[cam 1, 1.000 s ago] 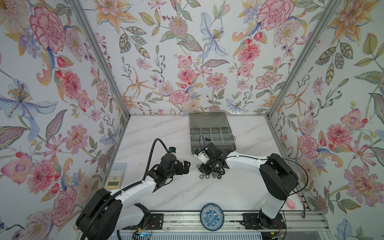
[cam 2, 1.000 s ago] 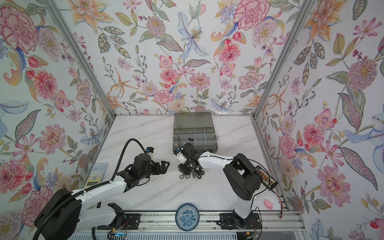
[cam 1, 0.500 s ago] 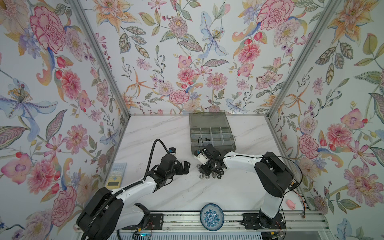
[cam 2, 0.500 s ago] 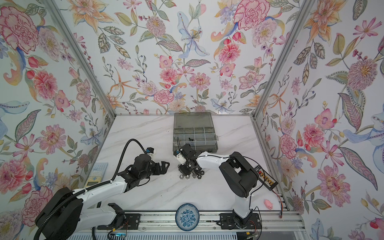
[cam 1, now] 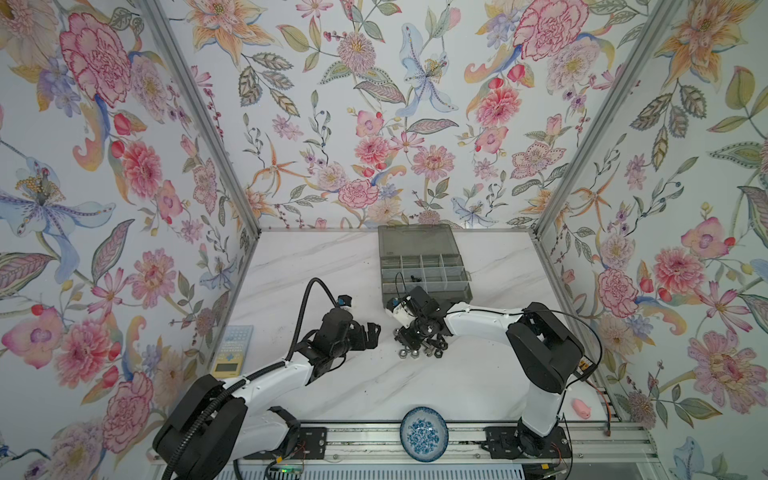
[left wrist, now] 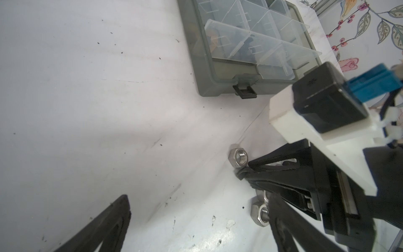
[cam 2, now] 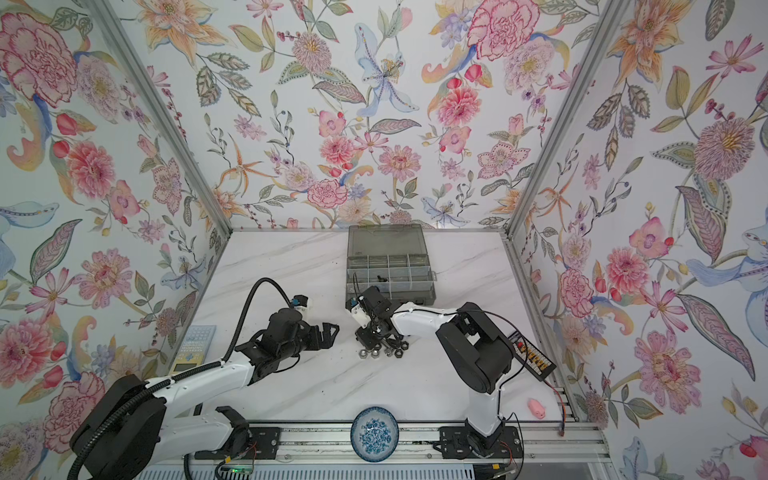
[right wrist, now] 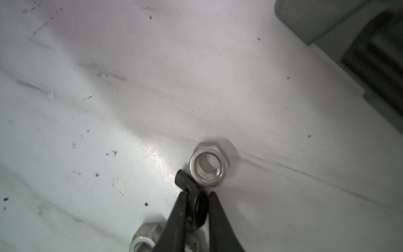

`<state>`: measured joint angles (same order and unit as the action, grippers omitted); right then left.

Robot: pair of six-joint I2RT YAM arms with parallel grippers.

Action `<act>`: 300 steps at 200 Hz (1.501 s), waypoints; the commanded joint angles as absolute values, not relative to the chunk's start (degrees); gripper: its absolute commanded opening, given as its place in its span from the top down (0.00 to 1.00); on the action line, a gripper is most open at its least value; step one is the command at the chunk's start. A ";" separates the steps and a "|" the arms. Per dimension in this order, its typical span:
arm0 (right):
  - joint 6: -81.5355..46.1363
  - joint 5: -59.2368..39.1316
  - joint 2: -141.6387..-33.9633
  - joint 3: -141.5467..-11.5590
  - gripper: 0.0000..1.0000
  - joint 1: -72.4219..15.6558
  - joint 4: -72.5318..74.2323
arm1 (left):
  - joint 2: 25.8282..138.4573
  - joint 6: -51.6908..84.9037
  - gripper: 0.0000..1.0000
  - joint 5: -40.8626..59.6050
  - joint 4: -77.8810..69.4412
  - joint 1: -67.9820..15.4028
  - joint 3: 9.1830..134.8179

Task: Sort the screws and nuts into containers
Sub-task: 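Carry the black wing nut with the right gripper over the black-nut compartment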

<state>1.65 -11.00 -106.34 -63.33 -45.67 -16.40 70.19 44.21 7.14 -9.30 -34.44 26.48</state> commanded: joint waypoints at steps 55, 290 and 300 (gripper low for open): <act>1.32 -12.67 -104.00 -63.37 1.00 -44.97 -16.36 | 70.66 44.51 0.01 7.45 -10.39 -33.77 25.65; -1.89 -12.23 -116.54 -88.96 1.00 -26.46 -15.47 | 72.07 44.89 0.01 7.73 -11.76 -33.73 26.70; -1.91 -12.34 -117.53 -89.66 1.00 -26.43 -15.48 | 72.11 44.79 0.01 7.83 -11.72 -33.75 26.76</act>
